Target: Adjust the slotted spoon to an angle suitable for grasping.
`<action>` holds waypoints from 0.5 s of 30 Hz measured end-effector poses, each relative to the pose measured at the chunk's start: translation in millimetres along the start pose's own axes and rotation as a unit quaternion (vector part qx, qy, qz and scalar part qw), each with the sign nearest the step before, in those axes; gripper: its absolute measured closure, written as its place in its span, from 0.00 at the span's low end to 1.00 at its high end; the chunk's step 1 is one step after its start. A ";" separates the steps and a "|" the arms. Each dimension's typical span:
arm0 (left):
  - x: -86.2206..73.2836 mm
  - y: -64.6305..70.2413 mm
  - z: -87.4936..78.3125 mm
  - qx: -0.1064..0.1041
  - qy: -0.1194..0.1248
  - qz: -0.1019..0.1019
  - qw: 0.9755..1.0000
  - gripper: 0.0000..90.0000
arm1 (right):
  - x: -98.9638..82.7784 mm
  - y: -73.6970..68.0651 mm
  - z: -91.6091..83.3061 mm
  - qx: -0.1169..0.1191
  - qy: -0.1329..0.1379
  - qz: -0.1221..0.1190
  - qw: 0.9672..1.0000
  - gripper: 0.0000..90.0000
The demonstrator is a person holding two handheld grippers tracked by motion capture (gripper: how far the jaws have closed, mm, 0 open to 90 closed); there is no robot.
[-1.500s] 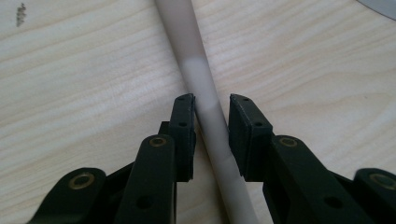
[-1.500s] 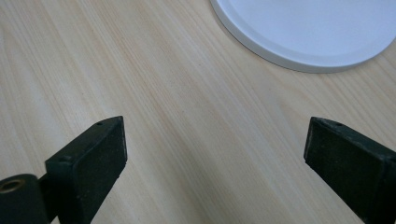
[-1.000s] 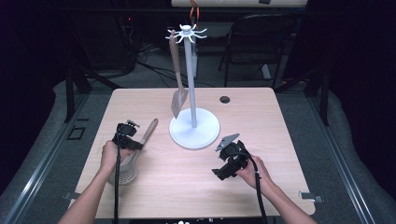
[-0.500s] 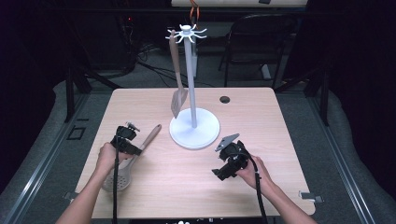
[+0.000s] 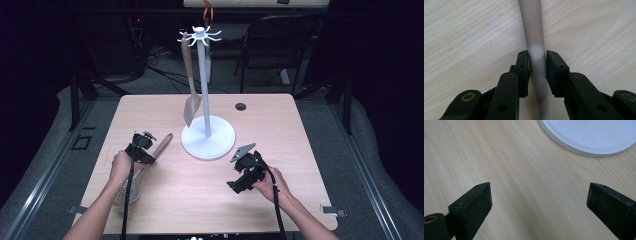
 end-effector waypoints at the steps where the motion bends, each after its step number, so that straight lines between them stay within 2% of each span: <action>1: -0.2 -0.4 -0.2 -0.003 -0.001 -0.001 1.000 0.81 | 0.0 -0.2 -0.1 0.001 0.002 0.001 1.000 0.06; 4: -1.5 -2.2 -1.5 -0.020 -0.005 0.001 1.000 0.82 | 0.1 0.2 -1.0 -0.001 -0.003 -0.003 1.000 0.06; 8: -3.5 -0.4 -3.8 -0.031 -0.019 0.008 0.999 0.83 | -0.5 0.1 -0.5 0.001 0.003 0.003 1.000 0.06; 10: -4.3 0.0 -4.9 -0.027 -0.025 0.015 0.999 0.84 | -0.6 0.3 -0.6 0.001 0.001 0.003 1.000 0.06; 15: -3.5 1.6 -4.1 -0.022 -0.027 0.011 0.999 0.83 | 0.0 0.3 -1.0 -0.001 -0.003 -0.002 1.000 0.06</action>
Point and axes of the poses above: each handheld gripper's, and its own axes: z roughly forward along the jaws, x roughly out of its top, y roughly to its right, the point moved 2 cm from there along z, roughly forward along the jaws, and after that the axes turned 2 degrees about x, right-handed, at the moved point
